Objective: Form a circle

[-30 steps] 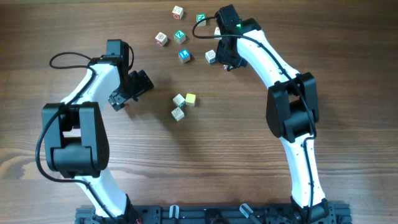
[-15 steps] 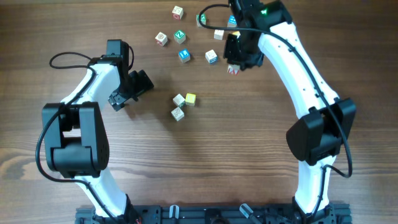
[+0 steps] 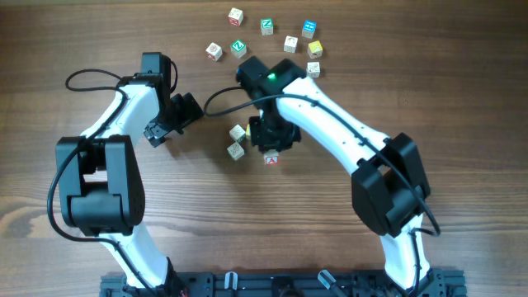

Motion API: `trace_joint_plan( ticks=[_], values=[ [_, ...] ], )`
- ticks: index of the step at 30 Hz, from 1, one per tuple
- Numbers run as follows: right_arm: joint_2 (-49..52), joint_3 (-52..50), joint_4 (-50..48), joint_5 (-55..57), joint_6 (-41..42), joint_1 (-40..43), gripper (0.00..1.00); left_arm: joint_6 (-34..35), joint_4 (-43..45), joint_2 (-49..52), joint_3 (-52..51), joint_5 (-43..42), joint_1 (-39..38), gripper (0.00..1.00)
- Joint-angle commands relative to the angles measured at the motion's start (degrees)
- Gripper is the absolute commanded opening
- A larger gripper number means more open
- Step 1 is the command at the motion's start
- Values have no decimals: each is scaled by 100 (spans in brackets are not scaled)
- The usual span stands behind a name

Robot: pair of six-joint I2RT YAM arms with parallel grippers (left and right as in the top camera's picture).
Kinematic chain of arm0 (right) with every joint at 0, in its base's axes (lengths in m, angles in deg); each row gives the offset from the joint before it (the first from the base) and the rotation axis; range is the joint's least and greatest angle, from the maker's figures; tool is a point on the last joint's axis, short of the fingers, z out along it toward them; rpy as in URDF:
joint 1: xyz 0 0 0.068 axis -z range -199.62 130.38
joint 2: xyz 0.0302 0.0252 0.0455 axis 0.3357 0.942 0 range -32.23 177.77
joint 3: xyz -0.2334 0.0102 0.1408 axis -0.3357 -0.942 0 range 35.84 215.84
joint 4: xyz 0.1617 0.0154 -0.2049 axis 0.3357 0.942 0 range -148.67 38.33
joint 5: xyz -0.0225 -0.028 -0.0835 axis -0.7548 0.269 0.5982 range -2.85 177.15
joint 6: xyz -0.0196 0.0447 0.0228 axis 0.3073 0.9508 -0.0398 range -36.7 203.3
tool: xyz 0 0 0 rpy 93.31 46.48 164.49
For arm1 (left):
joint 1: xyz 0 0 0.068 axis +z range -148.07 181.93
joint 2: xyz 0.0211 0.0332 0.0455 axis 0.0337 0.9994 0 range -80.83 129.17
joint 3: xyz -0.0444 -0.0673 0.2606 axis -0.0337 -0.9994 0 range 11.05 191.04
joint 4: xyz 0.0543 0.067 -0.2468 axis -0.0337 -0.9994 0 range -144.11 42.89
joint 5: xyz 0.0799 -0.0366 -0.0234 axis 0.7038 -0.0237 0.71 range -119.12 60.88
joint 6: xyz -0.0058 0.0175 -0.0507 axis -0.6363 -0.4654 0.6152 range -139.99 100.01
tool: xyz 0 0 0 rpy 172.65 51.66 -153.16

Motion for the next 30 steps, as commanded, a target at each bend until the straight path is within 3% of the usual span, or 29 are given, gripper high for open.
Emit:
trace_joint_plan(
  ticks=[1, 13, 24, 30],
  values=[
    [63, -133, -214, 151, -52, -170, 23, 33, 15, 66, -33, 57, 15, 100],
    [63, -1290, -1904, 146, -70, -197, 27, 33, 15, 66, -31, 57, 15, 100],
    [63, -1300, -1963, 216, -68, -197, 43, 33, 15, 66, -33, 57, 15, 100],
    [-107, -890, -1709, 214, -74, 15, 41, 33, 15, 66, -31, 57, 15, 100]
  ],
)
